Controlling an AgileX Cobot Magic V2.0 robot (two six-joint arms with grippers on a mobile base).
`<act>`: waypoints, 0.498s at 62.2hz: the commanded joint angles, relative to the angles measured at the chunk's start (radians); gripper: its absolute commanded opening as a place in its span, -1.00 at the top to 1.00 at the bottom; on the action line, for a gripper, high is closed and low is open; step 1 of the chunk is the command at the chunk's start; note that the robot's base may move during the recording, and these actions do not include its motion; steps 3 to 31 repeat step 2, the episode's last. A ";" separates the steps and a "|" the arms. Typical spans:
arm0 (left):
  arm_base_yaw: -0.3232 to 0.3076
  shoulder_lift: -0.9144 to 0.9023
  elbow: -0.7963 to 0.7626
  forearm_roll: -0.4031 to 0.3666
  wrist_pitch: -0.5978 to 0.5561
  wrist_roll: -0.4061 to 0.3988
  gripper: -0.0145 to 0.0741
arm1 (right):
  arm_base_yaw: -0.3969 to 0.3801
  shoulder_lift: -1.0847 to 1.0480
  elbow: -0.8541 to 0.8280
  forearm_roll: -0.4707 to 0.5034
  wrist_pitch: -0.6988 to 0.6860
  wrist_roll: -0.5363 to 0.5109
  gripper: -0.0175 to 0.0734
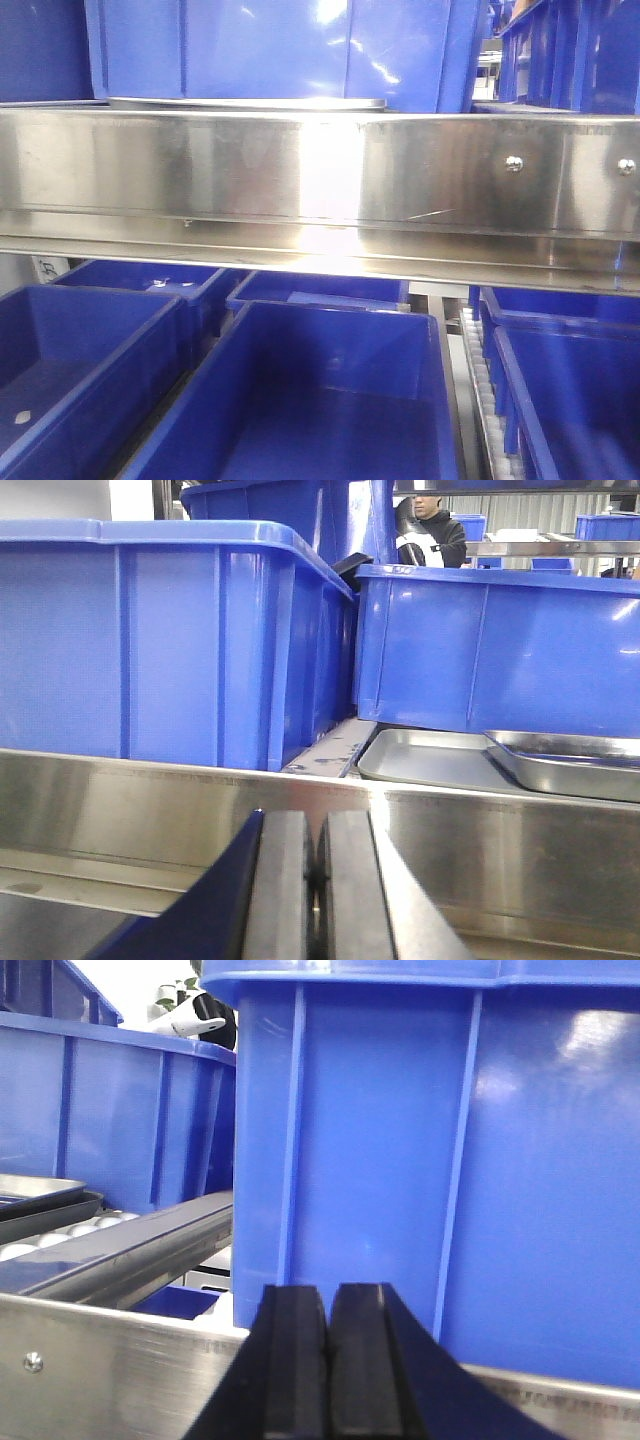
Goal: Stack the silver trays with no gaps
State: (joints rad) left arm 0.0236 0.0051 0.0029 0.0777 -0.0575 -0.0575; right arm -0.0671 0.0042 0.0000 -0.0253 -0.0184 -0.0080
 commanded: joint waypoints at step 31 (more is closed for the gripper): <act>0.003 -0.005 -0.003 0.004 -0.014 -0.006 0.67 | 0.001 -0.004 0.000 0.004 -0.011 -0.008 0.81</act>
